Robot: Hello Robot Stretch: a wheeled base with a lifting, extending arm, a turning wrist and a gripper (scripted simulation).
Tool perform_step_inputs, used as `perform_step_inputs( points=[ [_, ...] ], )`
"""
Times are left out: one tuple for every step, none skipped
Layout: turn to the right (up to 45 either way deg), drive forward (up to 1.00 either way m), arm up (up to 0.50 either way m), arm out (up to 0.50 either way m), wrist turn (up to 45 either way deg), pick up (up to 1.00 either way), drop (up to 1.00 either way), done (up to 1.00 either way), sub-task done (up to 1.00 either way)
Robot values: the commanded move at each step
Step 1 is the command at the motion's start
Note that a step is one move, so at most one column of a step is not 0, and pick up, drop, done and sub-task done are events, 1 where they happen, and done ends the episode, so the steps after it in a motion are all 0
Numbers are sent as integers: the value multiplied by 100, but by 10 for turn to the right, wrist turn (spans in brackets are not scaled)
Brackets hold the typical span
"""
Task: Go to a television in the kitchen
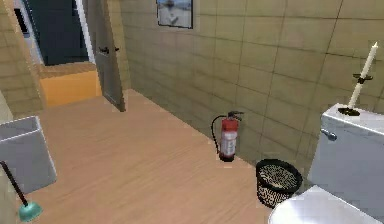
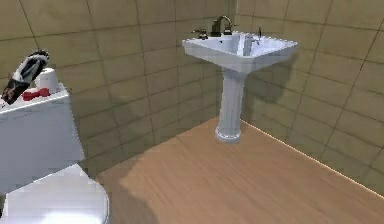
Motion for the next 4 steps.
perform_step_inputs(
  points=[
    [-270,0,0,0,0,0,0,0,0],
    [0,100,0,0,0,0,0,0,0],
    [-30,0,0,0,0,0,0,0,0],
    [0,75,0,0,0,0,0,0,0]
  ],
)
